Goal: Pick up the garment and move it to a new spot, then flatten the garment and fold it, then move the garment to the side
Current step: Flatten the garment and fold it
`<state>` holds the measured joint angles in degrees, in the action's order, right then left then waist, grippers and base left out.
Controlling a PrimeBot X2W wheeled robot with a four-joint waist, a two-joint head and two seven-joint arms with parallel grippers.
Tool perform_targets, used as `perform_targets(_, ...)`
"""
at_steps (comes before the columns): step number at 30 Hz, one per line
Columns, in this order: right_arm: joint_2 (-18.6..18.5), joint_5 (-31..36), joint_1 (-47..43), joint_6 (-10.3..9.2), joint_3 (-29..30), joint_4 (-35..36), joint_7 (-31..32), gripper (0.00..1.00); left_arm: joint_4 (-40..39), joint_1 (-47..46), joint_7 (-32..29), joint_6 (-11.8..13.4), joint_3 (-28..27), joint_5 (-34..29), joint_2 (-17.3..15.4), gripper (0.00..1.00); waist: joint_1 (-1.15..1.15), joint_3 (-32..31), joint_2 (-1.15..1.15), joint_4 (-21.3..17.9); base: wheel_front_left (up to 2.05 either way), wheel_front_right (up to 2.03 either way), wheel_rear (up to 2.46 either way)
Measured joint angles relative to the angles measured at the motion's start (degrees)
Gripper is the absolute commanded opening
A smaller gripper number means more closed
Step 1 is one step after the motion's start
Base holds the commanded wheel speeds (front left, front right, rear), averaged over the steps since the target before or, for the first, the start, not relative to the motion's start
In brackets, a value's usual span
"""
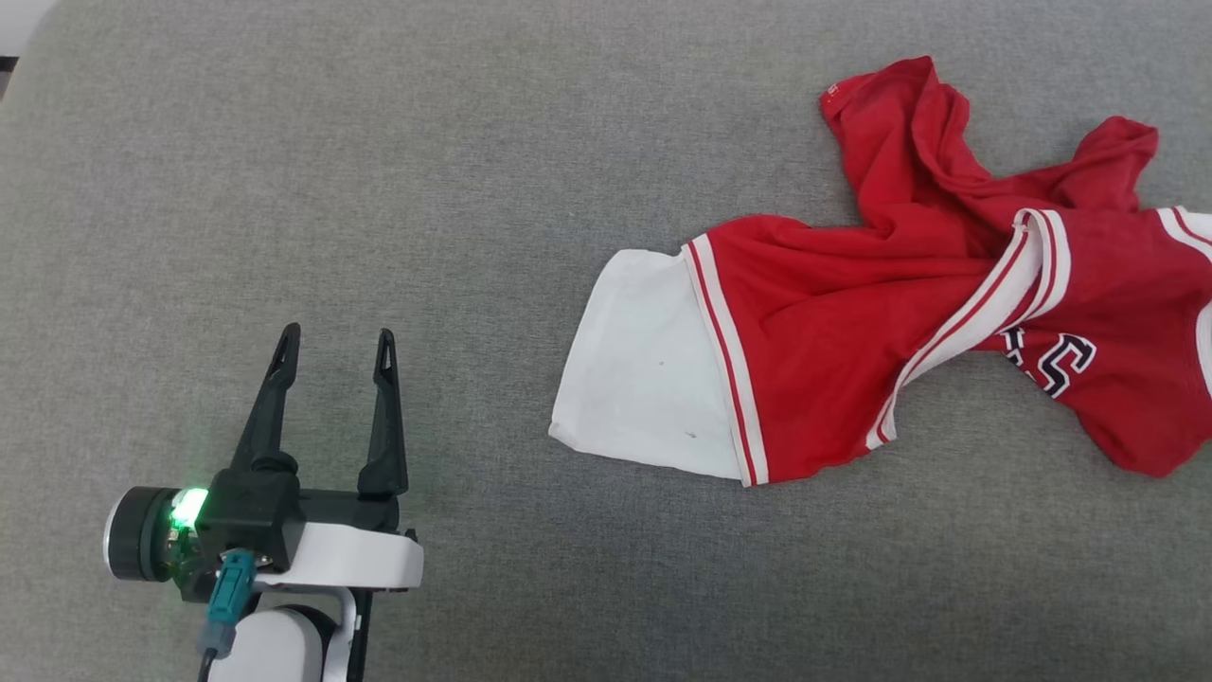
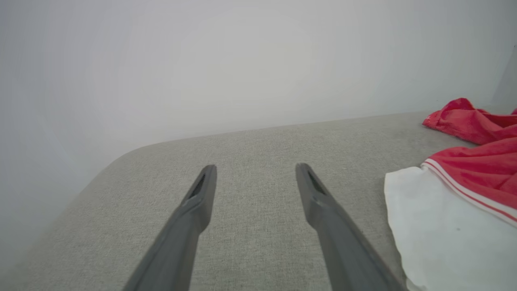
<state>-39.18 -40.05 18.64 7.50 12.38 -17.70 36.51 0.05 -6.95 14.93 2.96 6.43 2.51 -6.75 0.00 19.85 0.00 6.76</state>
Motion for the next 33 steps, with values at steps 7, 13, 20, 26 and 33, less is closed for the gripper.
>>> perform_targets(7, 3.8, -0.16, -7.82, 0.0, 9.64, 0.09, -3.48, 0.0, -0.27, 0.14, 0.01, -0.7, -0.78, -0.3, 0.24, 1.0, 0.0, 0.35, 0.0, 0.12, 0.0, 0.0, 0.0)
perform_targets(13, 7.89, -0.4, -13.88, 0.0, 17.5, 5.04, -6.3, 0.0, -0.48, 0.17, 0.01, -1.21, -1.62, -0.48, 0.23, 1.0, 0.0, 0.64, 0.0, -0.32, 0.0, 0.0, 0.0)
perform_targets(20, 11.84, -0.48, -19.08, 0.01, 19.49, 9.39, -5.49, 0.0, -0.47, 0.2, 0.04, -1.97, -2.26, -0.49, 0.24, 1.0, 0.0, 0.59, 0.0, -2.26, 0.0, 0.0, 0.0)
perform_targets(26, 13.73, 1.46, -16.53, 0.01, 17.28, 6.84, -6.93, 0.0, 0.73, -0.46, 0.04, -3.85, -2.02, -0.76, -0.56, 1.0, 0.0, -0.15, 0.0, -4.24, 0.0, 0.0, 0.0)
perform_targets(33, 14.02, 2.91, -15.79, 0.0, 19.08, 6.61, -12.52, 1.0, 3.32, -1.89, 0.03, -9.02, 1.82, -0.45, -4.48, 1.0, 0.0, -1.4, 0.0, -5.15, 0.0, 0.0, 0.0)
